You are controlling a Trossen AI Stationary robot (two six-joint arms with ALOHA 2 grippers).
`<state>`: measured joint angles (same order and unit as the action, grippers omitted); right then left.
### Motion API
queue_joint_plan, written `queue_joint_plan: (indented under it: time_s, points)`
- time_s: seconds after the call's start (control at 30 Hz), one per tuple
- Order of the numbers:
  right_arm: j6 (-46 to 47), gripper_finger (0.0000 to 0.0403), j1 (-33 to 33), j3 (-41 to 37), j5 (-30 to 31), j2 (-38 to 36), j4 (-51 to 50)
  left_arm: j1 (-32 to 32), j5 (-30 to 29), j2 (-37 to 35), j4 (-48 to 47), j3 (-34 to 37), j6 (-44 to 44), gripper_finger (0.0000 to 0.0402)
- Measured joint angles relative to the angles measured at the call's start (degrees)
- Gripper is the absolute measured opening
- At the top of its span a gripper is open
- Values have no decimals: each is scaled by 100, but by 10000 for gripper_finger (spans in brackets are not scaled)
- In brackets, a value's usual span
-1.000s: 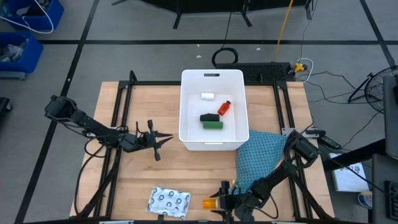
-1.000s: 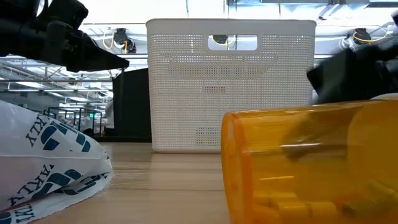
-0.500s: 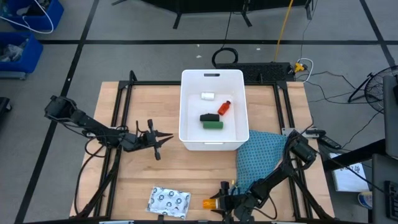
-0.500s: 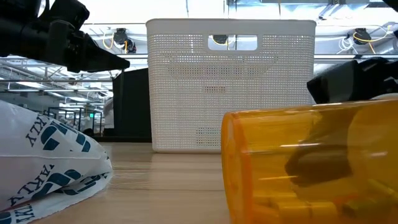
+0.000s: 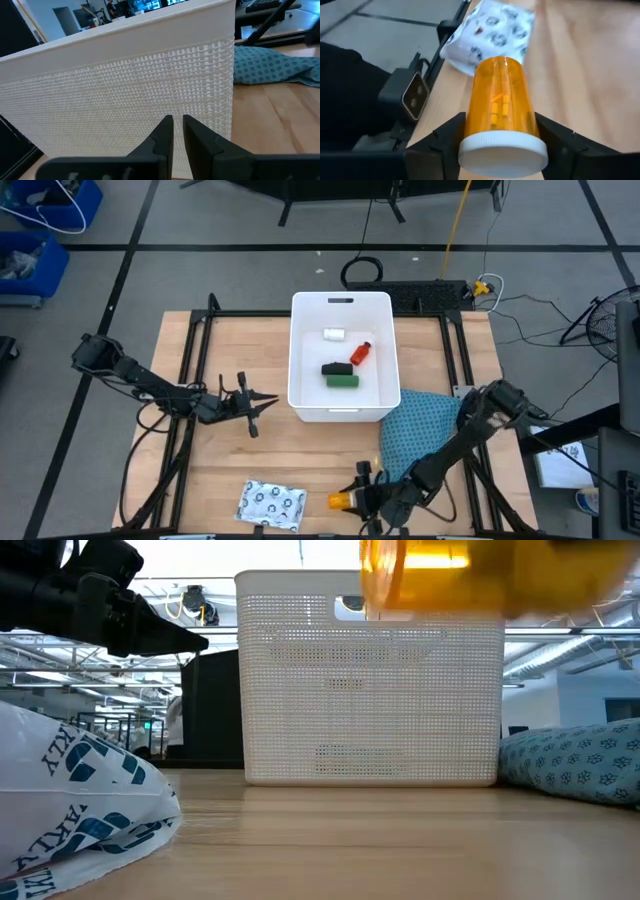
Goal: Pick & place medical supplies in basket/bin
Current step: Put the orange bottle into the white bin
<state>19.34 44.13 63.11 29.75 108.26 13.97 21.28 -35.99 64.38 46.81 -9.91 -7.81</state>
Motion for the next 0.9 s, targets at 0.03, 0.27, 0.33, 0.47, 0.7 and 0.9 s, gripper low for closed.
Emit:
queue_joint_plan:
  time_s: [0.03,0.27,0.33,0.47,0.7,0.9]
  points:
    - [-90,194,-1,0,11,-201,-215,0,0,0,0,2,2,47]
    - [-1534,185,-1,-138,-94,-1627,-778,0,0,0,0,2,66,47]
    - [-1986,185,-39,-307,-349,-2137,-774,0,0,0,-1,2,87,47]
    - [-2646,185,-124,-796,-767,-3363,-824,0,0,0,-23,2,148,47]
    - [-3149,185,-254,-1829,-706,-6020,-1166,0,2,0,-35,2,192,47]
    - [-3362,185,-354,-2716,281,-7493,-1267,0,-2,0,47,2,-396,47]
